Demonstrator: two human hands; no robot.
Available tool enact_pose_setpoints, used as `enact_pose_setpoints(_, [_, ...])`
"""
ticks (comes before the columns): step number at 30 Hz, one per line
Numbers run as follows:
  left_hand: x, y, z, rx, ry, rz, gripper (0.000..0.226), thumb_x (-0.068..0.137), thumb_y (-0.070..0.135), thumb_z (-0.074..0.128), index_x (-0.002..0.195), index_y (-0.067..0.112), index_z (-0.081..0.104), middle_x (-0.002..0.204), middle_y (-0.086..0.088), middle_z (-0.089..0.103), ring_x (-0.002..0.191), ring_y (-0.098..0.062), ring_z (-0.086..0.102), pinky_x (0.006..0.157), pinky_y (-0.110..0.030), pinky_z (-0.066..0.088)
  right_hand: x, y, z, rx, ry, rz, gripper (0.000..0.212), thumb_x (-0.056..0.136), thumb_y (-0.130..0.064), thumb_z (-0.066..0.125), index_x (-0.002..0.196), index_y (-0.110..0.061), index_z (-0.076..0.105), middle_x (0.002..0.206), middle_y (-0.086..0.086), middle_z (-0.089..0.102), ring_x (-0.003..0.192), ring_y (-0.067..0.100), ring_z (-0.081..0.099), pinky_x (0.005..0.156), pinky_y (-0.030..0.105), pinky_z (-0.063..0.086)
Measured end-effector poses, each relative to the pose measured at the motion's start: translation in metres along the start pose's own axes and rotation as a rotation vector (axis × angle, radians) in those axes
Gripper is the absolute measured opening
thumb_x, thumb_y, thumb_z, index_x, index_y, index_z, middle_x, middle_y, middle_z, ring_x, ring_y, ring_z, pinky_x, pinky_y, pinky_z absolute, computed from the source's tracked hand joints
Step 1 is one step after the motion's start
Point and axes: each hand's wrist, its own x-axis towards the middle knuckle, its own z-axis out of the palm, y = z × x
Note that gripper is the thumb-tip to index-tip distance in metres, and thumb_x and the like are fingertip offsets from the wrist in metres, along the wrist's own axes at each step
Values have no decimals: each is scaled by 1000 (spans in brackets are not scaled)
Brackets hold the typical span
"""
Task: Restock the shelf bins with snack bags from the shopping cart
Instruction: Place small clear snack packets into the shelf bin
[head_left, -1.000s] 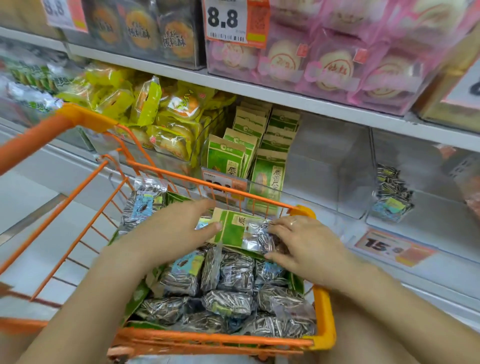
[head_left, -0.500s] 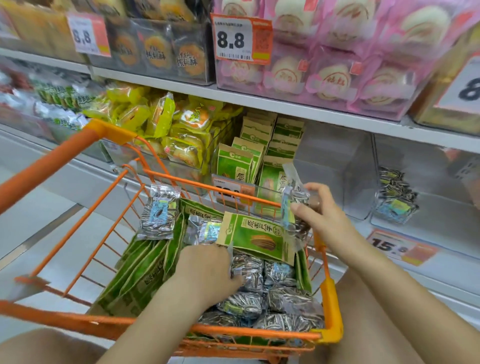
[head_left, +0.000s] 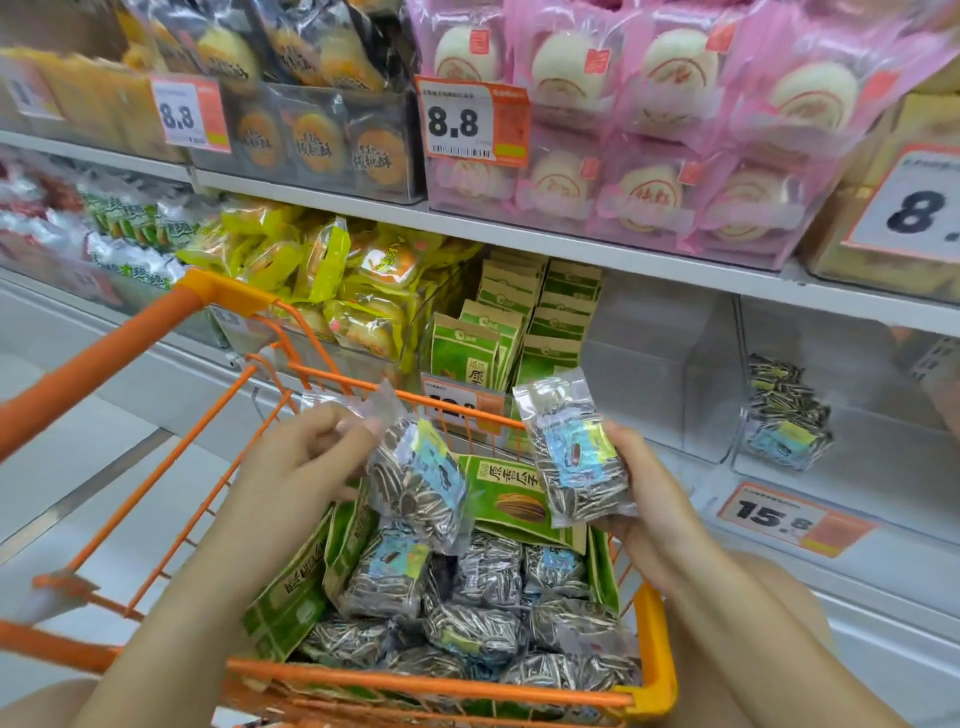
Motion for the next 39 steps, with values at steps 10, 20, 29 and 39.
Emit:
enact_pose_setpoints(10, [-1, 30, 48, -502, -25, -254, 17, 94, 25, 54, 94, 9, 57, 73, 3, 63, 55, -9, 58, 47, -21, 50, -20, 2, 19, -126, -50, 28, 24, 98, -40, 45, 104, -26, 64, 108, 2, 72, 93, 16, 69, 71, 35, 58])
enact_pose_setpoints(20, [1, 50, 102, -250, -12, -12, 10, 85, 35, 66, 80, 26, 65, 74, 13, 65, 73, -6, 57, 80, -39, 48, -51, -18, -3, -121, -203, -16, 61, 70, -41, 75, 125, -19, 59, 117, 1, 69, 103, 16, 67, 77, 23, 51])
enact_pose_setpoints(29, [9, 75, 182, -309, -139, 77, 33, 93, 48, 48, 115, 26, 58, 110, 15, 62, 108, -7, 56, 91, -26, 43, -63, -67, -89, -179, -16, -114, 62, 56, -27, 78, 115, -15, 64, 101, 4, 73, 85, 19, 70, 65, 23, 52])
enact_pose_setpoints(39, [30, 18, 261, 875, -355, 342, 60, 98, 51, 24, 143, 13, 35, 150, -9, 34, 144, -29, 14, 117, -42, 3, -41, -120, -211, -973, 405, -132, 68, 68, -25, 85, 127, -21, 53, 111, -5, 65, 97, 12, 64, 86, 26, 49])
